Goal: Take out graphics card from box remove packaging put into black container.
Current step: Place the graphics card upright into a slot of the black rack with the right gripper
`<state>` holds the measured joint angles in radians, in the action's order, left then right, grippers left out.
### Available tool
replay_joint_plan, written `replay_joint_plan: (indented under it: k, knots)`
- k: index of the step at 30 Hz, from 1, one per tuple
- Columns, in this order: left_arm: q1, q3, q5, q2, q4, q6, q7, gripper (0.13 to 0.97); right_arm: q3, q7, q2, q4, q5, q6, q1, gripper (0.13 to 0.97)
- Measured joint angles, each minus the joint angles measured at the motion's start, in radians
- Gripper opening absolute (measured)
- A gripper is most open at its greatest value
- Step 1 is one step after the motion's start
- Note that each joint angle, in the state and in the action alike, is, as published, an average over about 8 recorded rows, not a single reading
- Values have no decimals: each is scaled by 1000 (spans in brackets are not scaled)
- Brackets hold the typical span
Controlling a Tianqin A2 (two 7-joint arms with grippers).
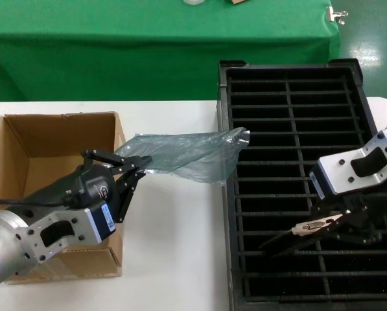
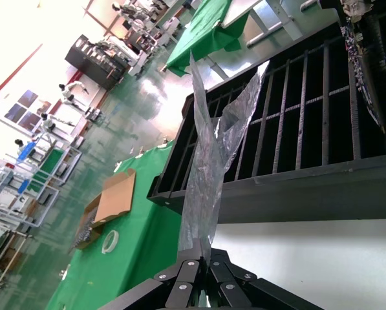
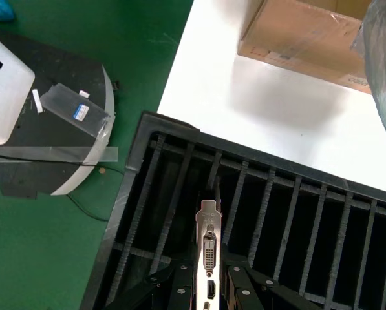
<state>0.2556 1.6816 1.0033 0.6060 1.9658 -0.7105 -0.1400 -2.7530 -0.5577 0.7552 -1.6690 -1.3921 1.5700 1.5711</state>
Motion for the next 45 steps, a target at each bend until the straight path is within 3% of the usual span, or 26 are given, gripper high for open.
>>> replay_joint_plan:
  k: [21,45]
  knots:
    - [0,0,0,0,0,0,0,139,0,66,-90,94,69,0,1,189]
    - [0,0,0,0,0,0,0,139,0,49,-75,94,55,0,9,189]
